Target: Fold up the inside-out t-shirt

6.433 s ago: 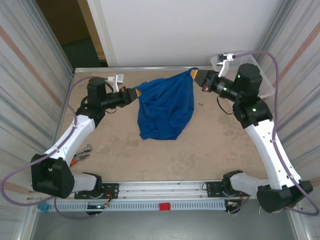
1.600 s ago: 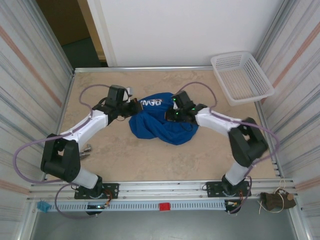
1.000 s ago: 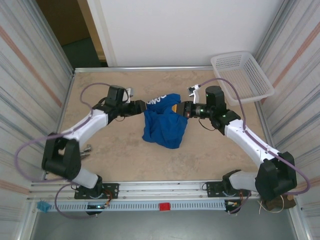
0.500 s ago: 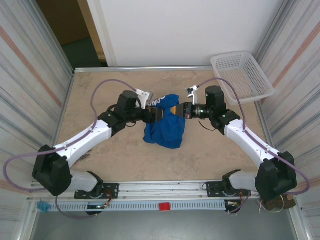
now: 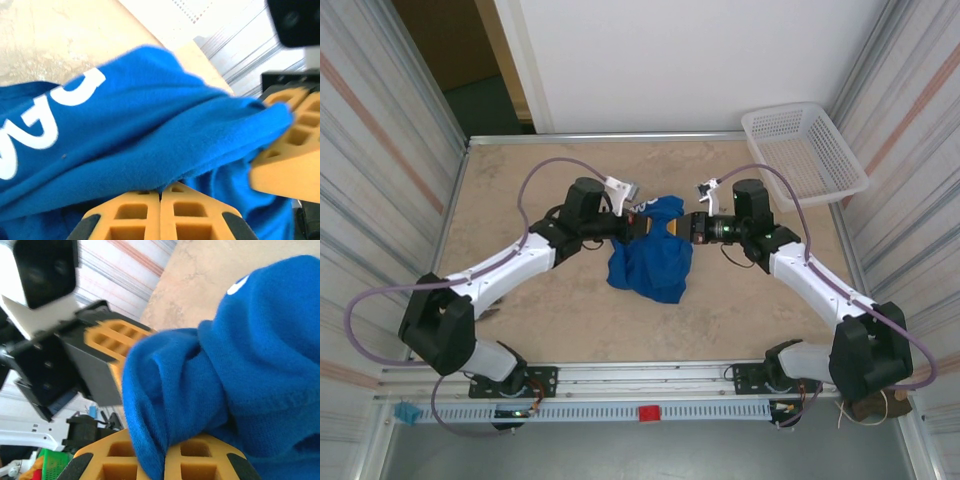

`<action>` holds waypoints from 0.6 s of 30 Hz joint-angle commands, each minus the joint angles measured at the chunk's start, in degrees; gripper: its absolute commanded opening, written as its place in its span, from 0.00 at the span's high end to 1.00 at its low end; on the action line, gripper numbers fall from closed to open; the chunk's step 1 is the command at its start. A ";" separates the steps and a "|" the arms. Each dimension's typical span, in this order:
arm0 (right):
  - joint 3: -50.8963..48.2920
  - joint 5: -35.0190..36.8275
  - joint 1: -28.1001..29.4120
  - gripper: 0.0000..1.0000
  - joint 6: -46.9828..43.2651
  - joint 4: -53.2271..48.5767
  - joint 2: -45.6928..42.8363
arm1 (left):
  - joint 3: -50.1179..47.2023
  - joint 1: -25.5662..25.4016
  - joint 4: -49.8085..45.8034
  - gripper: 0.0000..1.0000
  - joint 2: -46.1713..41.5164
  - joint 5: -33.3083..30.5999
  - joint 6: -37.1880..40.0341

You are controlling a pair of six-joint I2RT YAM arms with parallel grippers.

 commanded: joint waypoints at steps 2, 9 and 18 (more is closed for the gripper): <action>-2.33 0.53 -1.30 0.99 -1.27 2.73 1.04 | 0.75 2.18 4.34 1.00 -6.24 2.93 -5.83; -1.82 7.98 -0.80 0.44 -1.08 -1.87 0.22 | 1.82 3.38 6.32 1.00 -9.26 5.56 -12.69; 4.29 33.26 13.32 0.37 -2.91 -16.01 -13.94 | 5.42 3.69 3.64 1.00 -8.30 5.71 -21.62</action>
